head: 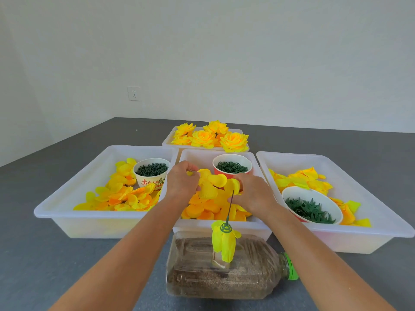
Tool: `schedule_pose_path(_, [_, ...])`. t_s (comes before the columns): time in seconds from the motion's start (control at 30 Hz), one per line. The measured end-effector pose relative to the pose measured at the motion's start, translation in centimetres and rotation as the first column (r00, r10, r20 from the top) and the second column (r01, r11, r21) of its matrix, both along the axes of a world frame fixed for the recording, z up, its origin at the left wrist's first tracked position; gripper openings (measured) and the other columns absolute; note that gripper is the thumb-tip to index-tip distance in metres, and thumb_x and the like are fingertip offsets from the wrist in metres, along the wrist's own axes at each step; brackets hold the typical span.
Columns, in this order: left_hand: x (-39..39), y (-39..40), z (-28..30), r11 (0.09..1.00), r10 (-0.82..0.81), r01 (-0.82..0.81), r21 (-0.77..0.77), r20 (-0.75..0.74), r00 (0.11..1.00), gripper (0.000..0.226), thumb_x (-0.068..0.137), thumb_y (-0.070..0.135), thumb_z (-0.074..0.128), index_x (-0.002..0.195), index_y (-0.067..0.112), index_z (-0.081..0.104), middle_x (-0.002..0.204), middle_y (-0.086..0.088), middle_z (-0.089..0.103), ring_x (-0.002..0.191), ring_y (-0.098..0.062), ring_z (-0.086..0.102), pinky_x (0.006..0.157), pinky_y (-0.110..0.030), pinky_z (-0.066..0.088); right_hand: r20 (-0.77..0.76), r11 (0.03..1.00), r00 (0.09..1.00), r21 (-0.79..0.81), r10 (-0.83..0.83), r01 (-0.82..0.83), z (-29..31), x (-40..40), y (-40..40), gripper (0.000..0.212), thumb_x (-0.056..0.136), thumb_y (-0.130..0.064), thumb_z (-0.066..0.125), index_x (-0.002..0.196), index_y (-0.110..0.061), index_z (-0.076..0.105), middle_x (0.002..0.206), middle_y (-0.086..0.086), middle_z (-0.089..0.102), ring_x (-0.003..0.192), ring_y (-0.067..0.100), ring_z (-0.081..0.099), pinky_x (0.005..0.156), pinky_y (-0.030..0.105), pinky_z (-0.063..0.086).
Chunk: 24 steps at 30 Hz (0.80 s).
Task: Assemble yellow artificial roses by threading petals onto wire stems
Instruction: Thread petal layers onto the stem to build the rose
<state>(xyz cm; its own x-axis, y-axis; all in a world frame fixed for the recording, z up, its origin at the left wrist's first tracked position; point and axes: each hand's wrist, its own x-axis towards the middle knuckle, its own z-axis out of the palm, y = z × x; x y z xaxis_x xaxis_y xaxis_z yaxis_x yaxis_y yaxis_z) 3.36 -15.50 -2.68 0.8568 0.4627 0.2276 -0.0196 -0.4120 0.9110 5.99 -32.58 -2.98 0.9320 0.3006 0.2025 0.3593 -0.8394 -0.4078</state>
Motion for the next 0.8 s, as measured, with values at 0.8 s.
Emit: schedule_pose_path(0.8, [-0.5,-0.8,0.2,0.901,-0.361,0.354,-0.252,0.018,0.932,0.013,0.080,0.006,0.069,0.079,0.010,0.057,0.065,-0.006,0.061,0.041,-0.009,0.053,0.039,-0.019,0.043,0.074,0.894,0.996,0.449,-0.045,0.007,0.0,0.1,0.0,0.019,0.073,-0.025,0.078,0.061,-0.015,0.067,0.058,-0.007,0.058,0.058,0.011,0.053,0.062,0.030,0.047])
